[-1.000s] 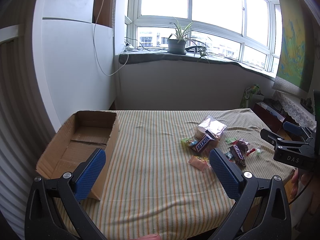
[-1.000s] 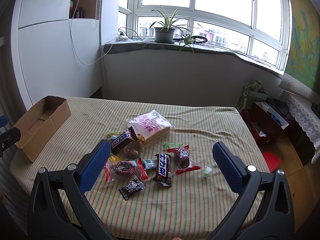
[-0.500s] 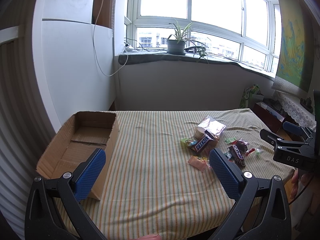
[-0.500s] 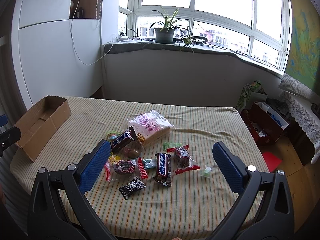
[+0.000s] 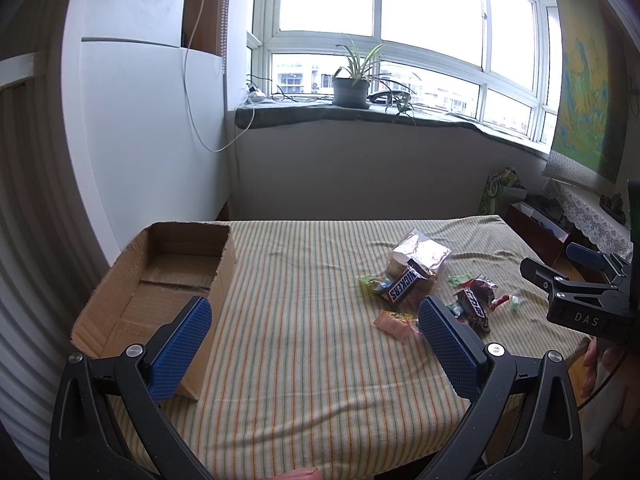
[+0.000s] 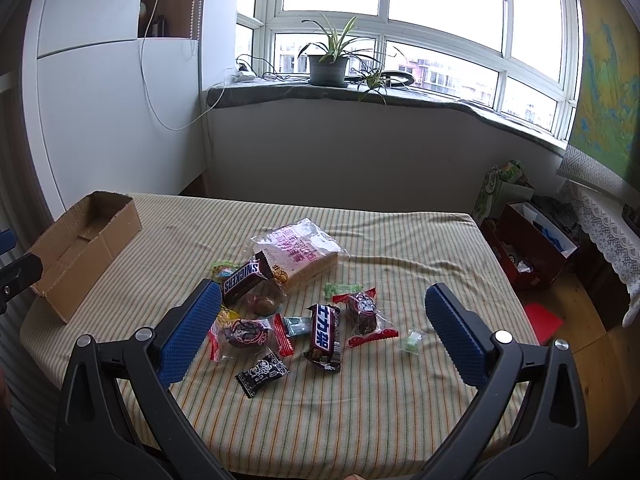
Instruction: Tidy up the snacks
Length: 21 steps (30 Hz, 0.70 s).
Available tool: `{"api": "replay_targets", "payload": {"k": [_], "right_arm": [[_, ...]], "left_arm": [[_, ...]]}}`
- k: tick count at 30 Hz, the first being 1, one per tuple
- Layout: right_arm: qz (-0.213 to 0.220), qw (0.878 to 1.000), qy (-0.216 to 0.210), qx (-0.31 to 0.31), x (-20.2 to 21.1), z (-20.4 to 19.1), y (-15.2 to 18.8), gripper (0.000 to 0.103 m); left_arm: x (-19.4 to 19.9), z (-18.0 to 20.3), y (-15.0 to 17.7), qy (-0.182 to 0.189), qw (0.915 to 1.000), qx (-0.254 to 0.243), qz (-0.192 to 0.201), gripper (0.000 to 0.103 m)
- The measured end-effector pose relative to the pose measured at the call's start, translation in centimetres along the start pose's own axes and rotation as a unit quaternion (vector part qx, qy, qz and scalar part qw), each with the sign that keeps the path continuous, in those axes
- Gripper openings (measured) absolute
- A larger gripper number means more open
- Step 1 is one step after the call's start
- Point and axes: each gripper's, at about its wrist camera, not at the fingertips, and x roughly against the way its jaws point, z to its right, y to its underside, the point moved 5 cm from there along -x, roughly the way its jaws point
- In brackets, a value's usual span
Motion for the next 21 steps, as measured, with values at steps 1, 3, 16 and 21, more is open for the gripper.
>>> {"api": "replay_targets", "payload": {"k": [1,3,16,21], "right_arm": [[-0.001,1.0,0.0,-0.001,0.1,-0.1,0.0,0.103],[-0.005,1.0,0.0,-0.001,0.1,0.0,0.2,0.103],[-0.09,0.996,-0.002,-0.02,-6.9,1.9,11.8,0.103],[-0.149,0.988,-0.014,-0.032,-6.9,2.8,14.5,0.103]], "left_arm": [[-0.2,0.1,0.1,0.001,1.0,0.0,-0.002,0.103],[-0.6,0.3,0.5,0.003,1.0,0.0,-0.008,0.103],[-8.2,1.7,11.4,0.014,0.9892,-0.013,-0.145,0.103],[-9.1,1.6,12.9,0.014,0.9861,-0.014,-0.165,0.103]]}}
